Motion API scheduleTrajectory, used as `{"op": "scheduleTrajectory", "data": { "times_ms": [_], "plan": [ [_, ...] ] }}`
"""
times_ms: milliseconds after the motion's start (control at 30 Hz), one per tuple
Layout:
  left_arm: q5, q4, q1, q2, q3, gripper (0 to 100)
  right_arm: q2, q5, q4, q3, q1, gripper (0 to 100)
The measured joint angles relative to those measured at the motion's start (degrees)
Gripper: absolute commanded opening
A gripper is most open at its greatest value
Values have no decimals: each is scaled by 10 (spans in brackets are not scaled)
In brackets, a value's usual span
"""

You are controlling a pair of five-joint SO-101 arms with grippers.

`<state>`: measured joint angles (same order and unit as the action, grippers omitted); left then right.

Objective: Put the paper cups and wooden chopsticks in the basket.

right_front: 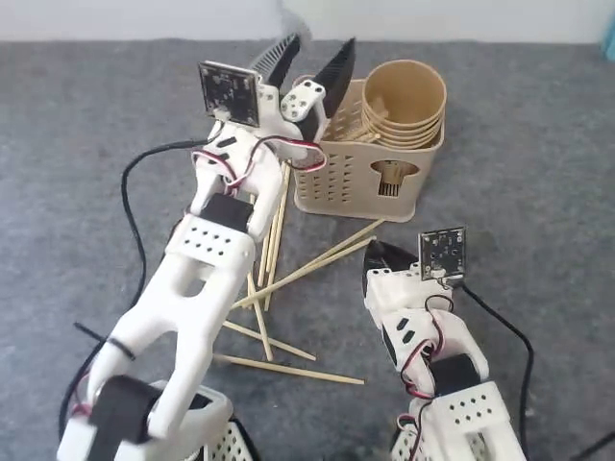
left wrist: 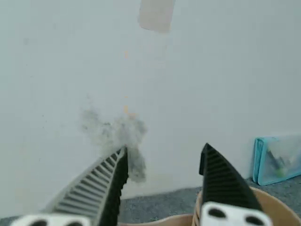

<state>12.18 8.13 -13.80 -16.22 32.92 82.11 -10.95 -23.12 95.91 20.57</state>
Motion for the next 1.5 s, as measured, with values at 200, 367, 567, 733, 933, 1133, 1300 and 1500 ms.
{"op": "scheduleTrajectory", "data": {
  "times_ms": [200, 367, 567, 733, 933, 1133, 1300, 1500],
  "plan": [
    [0, -167, 0, -133, 0, 245, 0, 0, 0, 0, 0, 8],
    [0, -390, 18, -263, 0, 245, 0, 0, 0, 0, 0, 8],
    [0, -622, 106, -322, -1, 245, 0, 46, -32, 0, 23, 9],
    [1, -725, 228, -315, 6, 196, -1, 71, -103, -11, 41, 9],
    [0, -742, 285, -267, 104, 139, -5, 75, -246, -82, 60, 9],
    [0, -648, 287, -221, 211, 171, -6, 127, -291, -112, 91, 9],
    [0, -593, 308, -158, 233, 200, -105, 142, -323, -186, 116, 9],
    [0, -523, 375, -51, 229, 200, -338, 193, -324, -302, 195, 10]
  ]
}}
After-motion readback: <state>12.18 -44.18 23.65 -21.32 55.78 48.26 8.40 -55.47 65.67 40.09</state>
